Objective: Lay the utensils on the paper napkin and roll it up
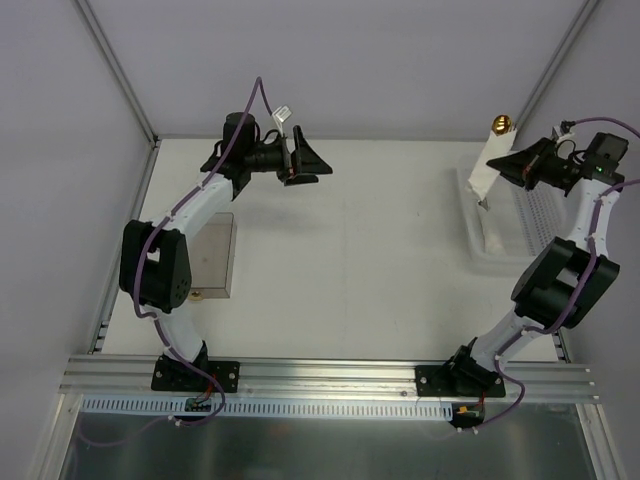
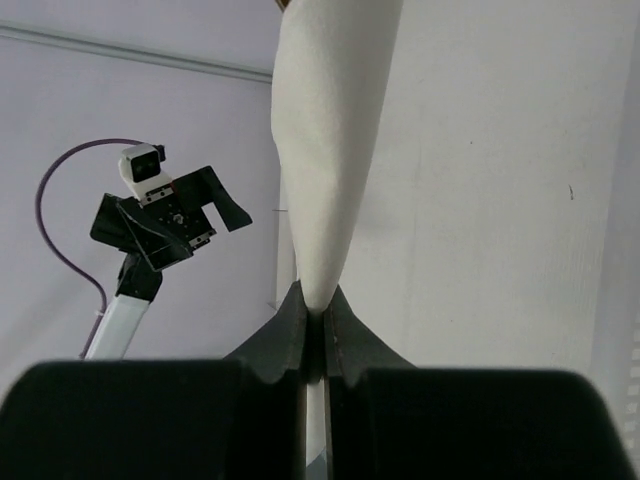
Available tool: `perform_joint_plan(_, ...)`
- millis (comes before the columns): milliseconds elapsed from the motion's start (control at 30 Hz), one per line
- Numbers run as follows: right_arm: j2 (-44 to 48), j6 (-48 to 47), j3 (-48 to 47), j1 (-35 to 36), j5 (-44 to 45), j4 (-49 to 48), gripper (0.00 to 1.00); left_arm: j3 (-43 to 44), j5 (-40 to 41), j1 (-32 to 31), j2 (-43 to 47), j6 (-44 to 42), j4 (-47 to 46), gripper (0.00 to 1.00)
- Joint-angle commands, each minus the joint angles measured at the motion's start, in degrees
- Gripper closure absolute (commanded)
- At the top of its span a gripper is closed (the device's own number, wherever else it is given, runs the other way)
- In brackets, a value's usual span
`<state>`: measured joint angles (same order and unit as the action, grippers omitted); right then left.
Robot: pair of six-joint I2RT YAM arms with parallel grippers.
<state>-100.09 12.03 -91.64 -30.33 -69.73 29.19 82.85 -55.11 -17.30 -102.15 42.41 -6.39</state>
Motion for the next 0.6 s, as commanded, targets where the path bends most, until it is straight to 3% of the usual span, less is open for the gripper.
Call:
perform_joint_plan(0, 4.56, -16.91, -7.58, 2.55, 5.04, 17.36, 1.0, 3.37, -1.75, -0.37, -0.94, -1.54, -0.02, 0.01)
perform_joint_plan(67, 2.81, -25.0, -11.18, 2.99, 7.23, 28.57, 1.0, 3.9, -1.84, -0.37, -1.56, -1.46, -0.11, 0.01)
perform_joint_plan(133, -1.23, -40.1, -19.51, 3.17, 14.05, 37.82, 1.0, 4.16, -2.1, -0.37, -1.83, -1.54, -0.02, 0.01)
perform_joint_plan(167, -2.72, -43.64, -21.9, 3.26, 16.88, 43.79, 1.0, 4.08, -2.02, -0.37, -2.0, -1.54, 0.06, 0.01)
perform_joint_plan(300, -7.56, -53.4, -28.75, 1.15, 20.95, 51.82, 1.0, 3.46, -1.84, -0.37, -1.74, -2.86, 0.59, 0.01)
perform_joint_plan(400, -15.37, -65.36, -40.08, -0.78, 22.36, 64.56, 1.0, 2.85, -1.75, -0.37, -1.48, -3.74, 1.21, 0.01)
perform_joint_plan(433, -17.83, -66.95, -42.29, -1.31, 24.19, 65.81, 1.0, 2.67, -1.75, -0.37, -1.47, -4.0, 1.29, 0.01)
perform_joint_plan(567, -18.29, -76.35, -36.79, -2.54, 28.33, 65.82, 1.0, 2.41, -1.75, -0.37, -1.56, -4.36, 1.56, 0.01)
